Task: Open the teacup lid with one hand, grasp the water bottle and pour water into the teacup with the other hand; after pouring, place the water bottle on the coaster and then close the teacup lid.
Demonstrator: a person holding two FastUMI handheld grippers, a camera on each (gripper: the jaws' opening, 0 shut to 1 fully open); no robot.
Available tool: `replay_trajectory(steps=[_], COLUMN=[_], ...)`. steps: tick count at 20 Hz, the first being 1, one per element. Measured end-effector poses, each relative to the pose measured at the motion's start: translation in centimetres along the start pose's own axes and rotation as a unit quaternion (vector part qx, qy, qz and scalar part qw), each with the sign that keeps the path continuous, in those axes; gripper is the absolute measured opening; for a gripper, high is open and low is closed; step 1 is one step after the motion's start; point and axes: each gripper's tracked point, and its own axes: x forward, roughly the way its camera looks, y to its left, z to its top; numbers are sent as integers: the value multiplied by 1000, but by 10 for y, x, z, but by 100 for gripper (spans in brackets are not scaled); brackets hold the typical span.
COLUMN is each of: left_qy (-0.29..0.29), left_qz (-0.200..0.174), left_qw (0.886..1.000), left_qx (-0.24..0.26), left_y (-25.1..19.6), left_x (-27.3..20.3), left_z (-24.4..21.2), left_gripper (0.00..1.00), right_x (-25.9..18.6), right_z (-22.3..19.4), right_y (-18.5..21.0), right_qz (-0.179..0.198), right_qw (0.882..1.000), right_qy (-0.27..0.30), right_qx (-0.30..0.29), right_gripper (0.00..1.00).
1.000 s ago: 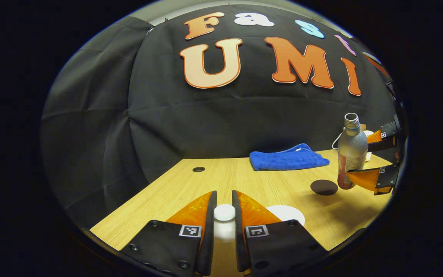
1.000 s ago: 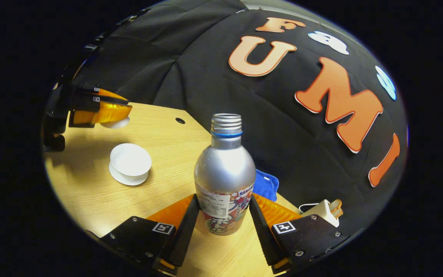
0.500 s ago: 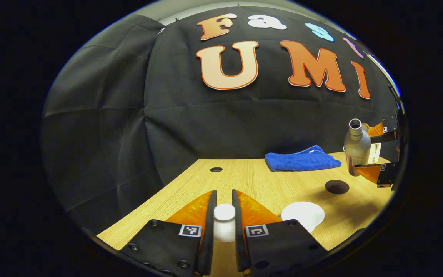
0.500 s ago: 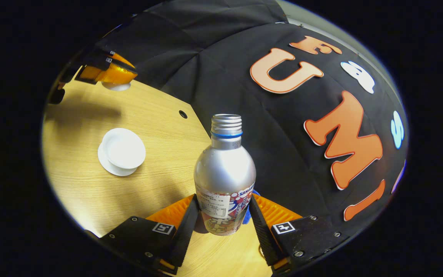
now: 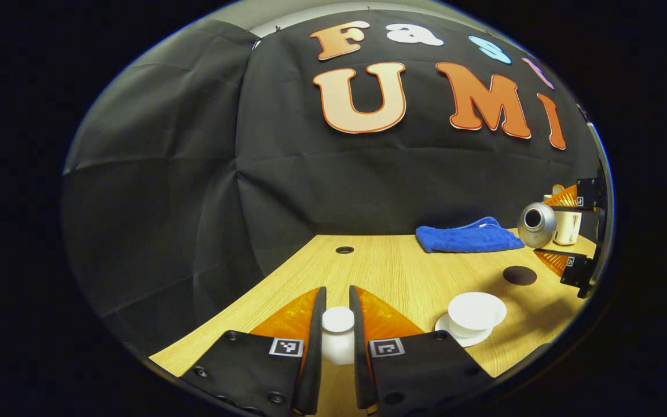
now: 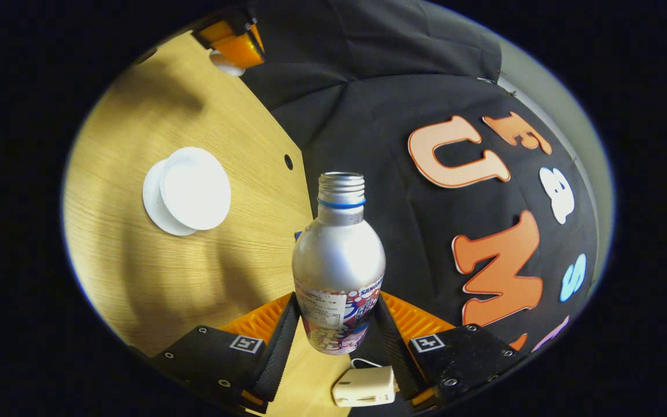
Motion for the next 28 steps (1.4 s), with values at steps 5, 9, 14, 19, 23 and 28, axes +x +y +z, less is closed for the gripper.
replay_trajectory(steps=[5, 9, 14, 19, 23, 28], left_qy=[1, 1, 7, 10, 13, 14], left_qz=[1, 1, 4, 3, 3, 7], left_qw=[1000, 1000, 1000, 1000, 1000, 1000], left_qx=[-6, -10, -16, -20, -25, -26], left_y=[5, 7, 12, 14, 15, 20], left_x=[-3, -4, -5, -6, -4, -4], left_z=[-3, -6, -13, -16, -20, -22], left_gripper=[28, 28, 28, 28, 28, 28], right_x=[1, 6, 9, 7, 11, 20], right_z=[8, 15, 19, 24, 24, 24], right_y=[-5, -10, -18, -23, -31, -46], right_qz=[-21, -41, -64, -86, -96, -115], right_qw=[998, 990, 979, 966, 958, 952], right_qy=[-10, -22, -32, -45, -45, -50], right_qx=[-60, -130, -190, -241, -266, -280], right_gripper=[78, 78, 78, 78, 77, 78])
